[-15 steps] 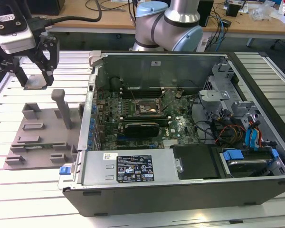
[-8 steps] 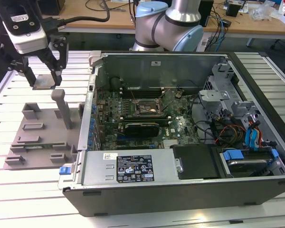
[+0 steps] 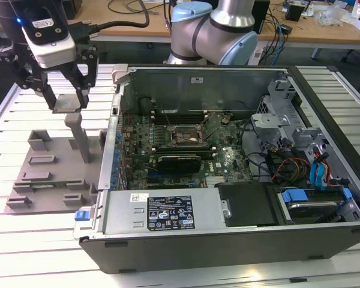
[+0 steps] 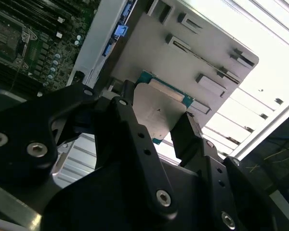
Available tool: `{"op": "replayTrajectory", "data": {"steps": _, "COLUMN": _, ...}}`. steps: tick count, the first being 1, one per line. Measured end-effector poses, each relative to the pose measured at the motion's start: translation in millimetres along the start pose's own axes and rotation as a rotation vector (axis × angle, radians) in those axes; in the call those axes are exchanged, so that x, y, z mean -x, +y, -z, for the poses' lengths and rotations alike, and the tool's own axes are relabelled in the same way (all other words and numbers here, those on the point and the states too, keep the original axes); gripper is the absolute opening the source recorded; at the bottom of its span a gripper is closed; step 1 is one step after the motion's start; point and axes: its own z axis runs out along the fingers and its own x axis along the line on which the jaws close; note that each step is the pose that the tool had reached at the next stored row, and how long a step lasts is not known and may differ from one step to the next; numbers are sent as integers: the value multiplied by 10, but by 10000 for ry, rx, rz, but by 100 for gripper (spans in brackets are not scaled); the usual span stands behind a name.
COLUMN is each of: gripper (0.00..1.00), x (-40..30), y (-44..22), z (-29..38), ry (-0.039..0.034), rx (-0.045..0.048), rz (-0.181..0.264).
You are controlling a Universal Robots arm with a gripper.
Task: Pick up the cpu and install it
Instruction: 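Pick up the cpu and move it towards the insertion slot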
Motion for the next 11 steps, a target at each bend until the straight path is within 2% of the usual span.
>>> {"op": "replayTrajectory", "data": {"steps": 9, "gripper": 55, "x": 140, "y": -2, "z": -4, "ry": 1, "rx": 0, "rz": 1}}
{"op": "replayTrajectory", "data": {"steps": 10, "gripper": 55, "x": 215, "y": -3, "z": -6, "ry": 2, "rx": 0, "rz": 0}}
{"op": "replayTrajectory", "data": {"steps": 11, "gripper": 55, "x": 255, "y": -4, "z": -7, "ry": 4, "rx": 0, "rz": 0}}
